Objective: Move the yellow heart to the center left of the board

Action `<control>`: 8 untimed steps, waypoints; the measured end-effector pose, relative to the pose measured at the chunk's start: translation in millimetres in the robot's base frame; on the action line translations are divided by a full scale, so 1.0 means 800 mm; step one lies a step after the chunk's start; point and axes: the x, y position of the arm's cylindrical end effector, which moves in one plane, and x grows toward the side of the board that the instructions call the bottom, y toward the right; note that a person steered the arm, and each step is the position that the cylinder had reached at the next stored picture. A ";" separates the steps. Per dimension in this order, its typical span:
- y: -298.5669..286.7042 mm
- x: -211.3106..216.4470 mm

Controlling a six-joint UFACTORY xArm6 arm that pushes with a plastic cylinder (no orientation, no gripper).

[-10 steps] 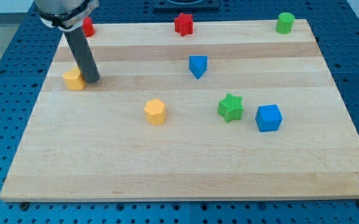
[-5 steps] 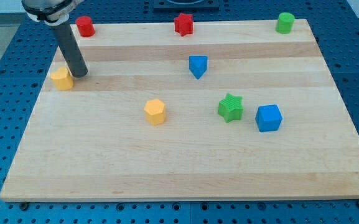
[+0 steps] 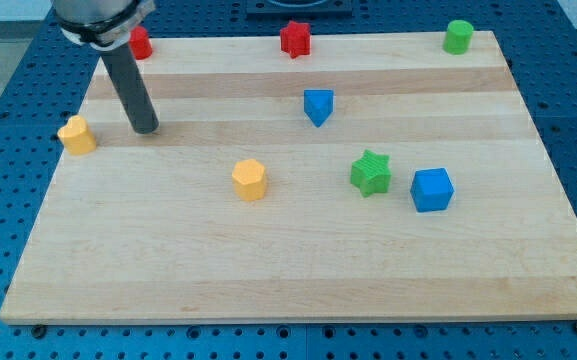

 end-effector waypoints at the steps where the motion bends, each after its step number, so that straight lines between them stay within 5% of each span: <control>1: 0.005 0.000; 8: 0.115 -0.033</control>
